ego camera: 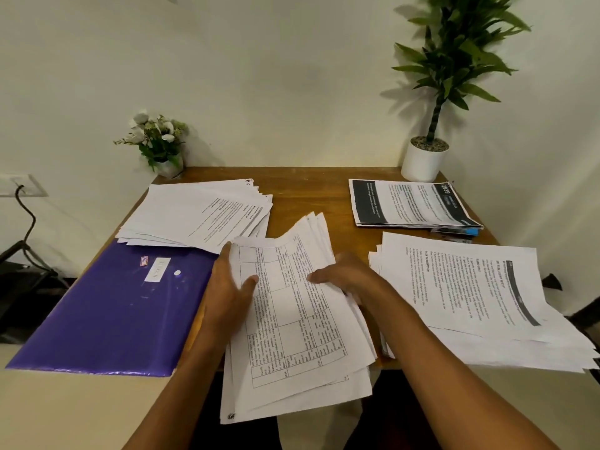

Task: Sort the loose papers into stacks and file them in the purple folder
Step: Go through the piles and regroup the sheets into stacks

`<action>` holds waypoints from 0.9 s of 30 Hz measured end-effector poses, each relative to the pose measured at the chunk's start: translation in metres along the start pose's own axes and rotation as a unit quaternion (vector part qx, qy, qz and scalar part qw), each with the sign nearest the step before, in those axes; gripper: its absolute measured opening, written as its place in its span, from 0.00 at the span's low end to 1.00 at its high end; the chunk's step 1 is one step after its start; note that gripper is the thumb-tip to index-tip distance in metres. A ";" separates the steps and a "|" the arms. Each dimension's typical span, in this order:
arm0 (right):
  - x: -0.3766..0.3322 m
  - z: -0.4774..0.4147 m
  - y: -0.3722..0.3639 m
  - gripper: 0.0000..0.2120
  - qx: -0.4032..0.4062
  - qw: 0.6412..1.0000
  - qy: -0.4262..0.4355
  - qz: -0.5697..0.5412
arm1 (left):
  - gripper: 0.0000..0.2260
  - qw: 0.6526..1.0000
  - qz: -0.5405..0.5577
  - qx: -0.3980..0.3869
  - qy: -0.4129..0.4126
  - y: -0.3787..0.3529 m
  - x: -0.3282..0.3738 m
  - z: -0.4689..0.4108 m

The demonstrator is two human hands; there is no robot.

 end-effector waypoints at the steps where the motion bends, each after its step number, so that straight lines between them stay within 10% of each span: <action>1: -0.003 0.003 -0.001 0.15 -0.007 1.000 0.006 -0.018 | 0.37 1.000 0.004 0.006 0.001 0.001 0.001 0.001; 7: -0.026 0.024 0.022 0.20 -0.058 0.976 0.121 -0.169 | 0.42 0.976 0.206 0.050 0.047 0.020 0.012 0.003; 13: -0.076 0.043 0.056 0.16 0.012 0.943 0.253 -0.216 | 0.11 0.946 0.320 -0.032 -0.038 0.038 0.098 -0.015; 27: -0.055 0.044 0.043 0.16 0.098 0.945 0.267 -0.158 | 0.05 0.973 0.227 -0.003 -0.031 0.032 0.103 -0.004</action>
Point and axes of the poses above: each hand's wrist, its own z-axis away from the middle knuckle, its own y-axis out of the back of the hand, x = y × z, the point moved 4 cm from there along -z, towards the middle knuckle, and after that the axes turned 1 degree about -z, right-handed, at the moved point
